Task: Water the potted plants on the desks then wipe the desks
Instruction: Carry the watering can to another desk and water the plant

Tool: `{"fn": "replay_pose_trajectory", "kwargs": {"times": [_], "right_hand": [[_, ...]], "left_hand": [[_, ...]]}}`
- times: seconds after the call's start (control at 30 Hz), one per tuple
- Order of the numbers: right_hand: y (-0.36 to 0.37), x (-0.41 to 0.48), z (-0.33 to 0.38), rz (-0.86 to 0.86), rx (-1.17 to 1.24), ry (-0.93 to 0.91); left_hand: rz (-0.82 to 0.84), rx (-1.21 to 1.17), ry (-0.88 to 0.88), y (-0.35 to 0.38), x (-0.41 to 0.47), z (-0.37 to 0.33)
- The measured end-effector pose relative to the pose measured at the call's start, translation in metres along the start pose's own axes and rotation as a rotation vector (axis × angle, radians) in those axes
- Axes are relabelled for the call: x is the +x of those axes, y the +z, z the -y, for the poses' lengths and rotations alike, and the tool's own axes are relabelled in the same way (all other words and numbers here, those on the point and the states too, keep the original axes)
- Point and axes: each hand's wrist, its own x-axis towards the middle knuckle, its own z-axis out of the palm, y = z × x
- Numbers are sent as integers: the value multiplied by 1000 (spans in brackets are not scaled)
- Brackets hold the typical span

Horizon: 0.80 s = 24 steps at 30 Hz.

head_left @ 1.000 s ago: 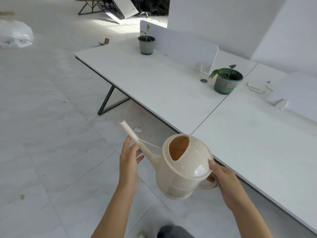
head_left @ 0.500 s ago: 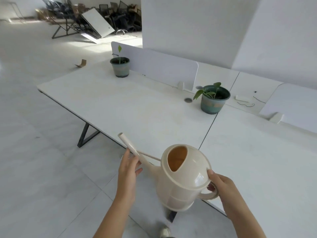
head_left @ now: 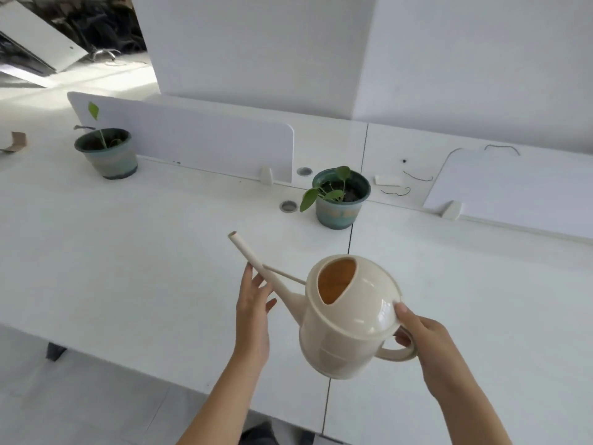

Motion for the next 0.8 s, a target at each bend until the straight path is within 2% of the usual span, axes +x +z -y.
{"fn": "replay_pose_trajectory", "kwargs": {"times": [0.2,0.3,0.4,0.57,0.8], "right_hand": [[5,9,15,-250,96,7],[13,11,23,-356,162,23],[20,10,31,-421,179,28],[21,1,43,-391,103,-3],[37,6,58,-472,98,-104]], "left_hand": [[301,-9,-52,35,58,1],[401,-14,-117,51,79,0],[454,-41,-200,68,95,-1],[505,-54,-291,89,120,-2],[562,9,-356,111,145,-6]]}}
